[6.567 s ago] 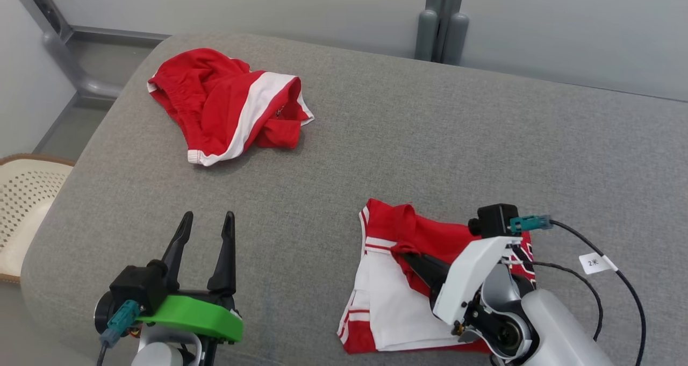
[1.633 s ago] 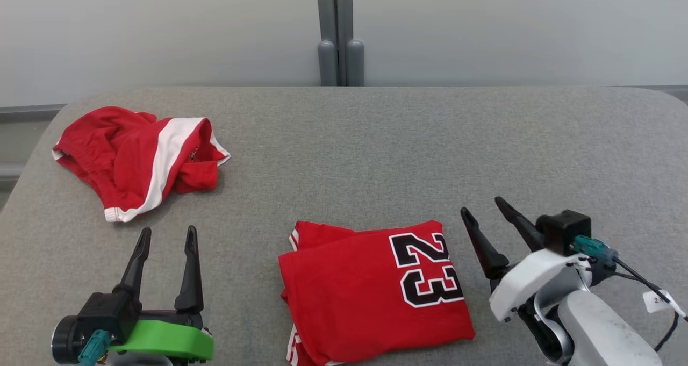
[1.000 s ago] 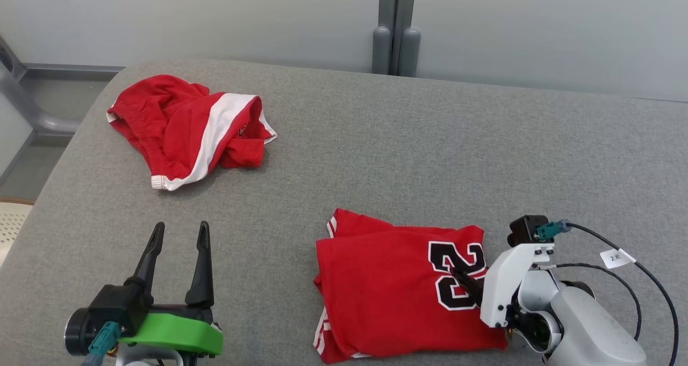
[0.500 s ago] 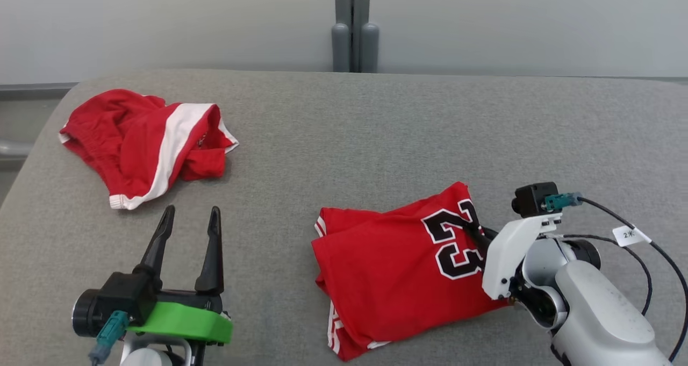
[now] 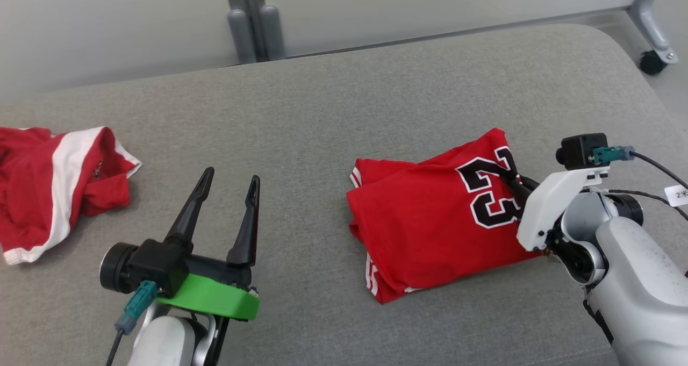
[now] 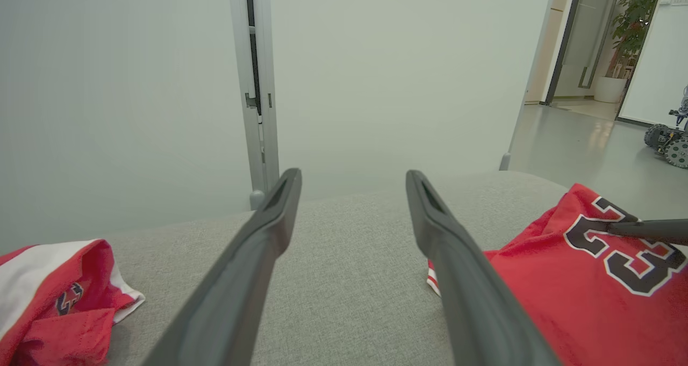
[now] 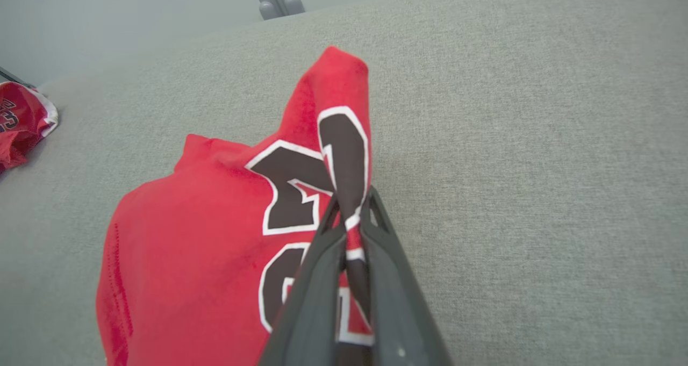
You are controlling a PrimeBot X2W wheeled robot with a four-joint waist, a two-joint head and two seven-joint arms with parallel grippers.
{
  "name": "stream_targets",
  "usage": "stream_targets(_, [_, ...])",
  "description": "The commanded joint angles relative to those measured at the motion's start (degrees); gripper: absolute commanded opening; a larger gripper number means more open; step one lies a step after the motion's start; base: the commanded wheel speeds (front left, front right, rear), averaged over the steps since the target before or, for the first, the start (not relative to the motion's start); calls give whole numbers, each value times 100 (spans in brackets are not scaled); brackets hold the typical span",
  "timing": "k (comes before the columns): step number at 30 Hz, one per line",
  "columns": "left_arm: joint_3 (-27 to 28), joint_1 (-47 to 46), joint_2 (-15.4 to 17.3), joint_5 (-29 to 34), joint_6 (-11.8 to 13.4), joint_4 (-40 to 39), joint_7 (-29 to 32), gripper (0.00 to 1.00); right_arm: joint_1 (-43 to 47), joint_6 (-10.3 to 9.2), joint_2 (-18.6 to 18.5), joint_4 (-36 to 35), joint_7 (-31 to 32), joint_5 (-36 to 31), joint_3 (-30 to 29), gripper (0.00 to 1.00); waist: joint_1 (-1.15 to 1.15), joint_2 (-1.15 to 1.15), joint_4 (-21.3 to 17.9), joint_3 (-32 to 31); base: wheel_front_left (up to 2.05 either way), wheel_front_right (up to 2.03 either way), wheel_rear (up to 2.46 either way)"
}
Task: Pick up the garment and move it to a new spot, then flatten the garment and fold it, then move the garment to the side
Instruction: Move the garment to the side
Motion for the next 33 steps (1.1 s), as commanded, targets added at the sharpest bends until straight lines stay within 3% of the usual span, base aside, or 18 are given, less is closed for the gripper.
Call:
stream_targets(1, [-33,-117,75,-15,-13,32,-16,100,-75,-2,-29,36,-79,19,-62,0,0,0,-538,324,0,0,0])
stream_targets(9, [-206,-344,158,-54,-14,78,-16,100,-123,-2,-48,45,-264,46,-186,0,0,0,-961,534,0,0,0])
stream_targets(18, [-307,-718,398,6,-14,-11,-16,100,-756,-2,-291,29,-393,204,-222,0,0,0,-868,1219,0,0,0])
stream_targets(26, [-292,-1124,568,80,-14,-144,-16,100,-1668,-2,-1080,436,-295,356,-410,0,0,0,-550,2086,0,0,0])
stream_targets(33, [-237,-1294,545,101,-10,-214,-16,100,-2091,-2,-1703,1034,-262,484,-639,0,0,0,-304,2489,0,0,0])
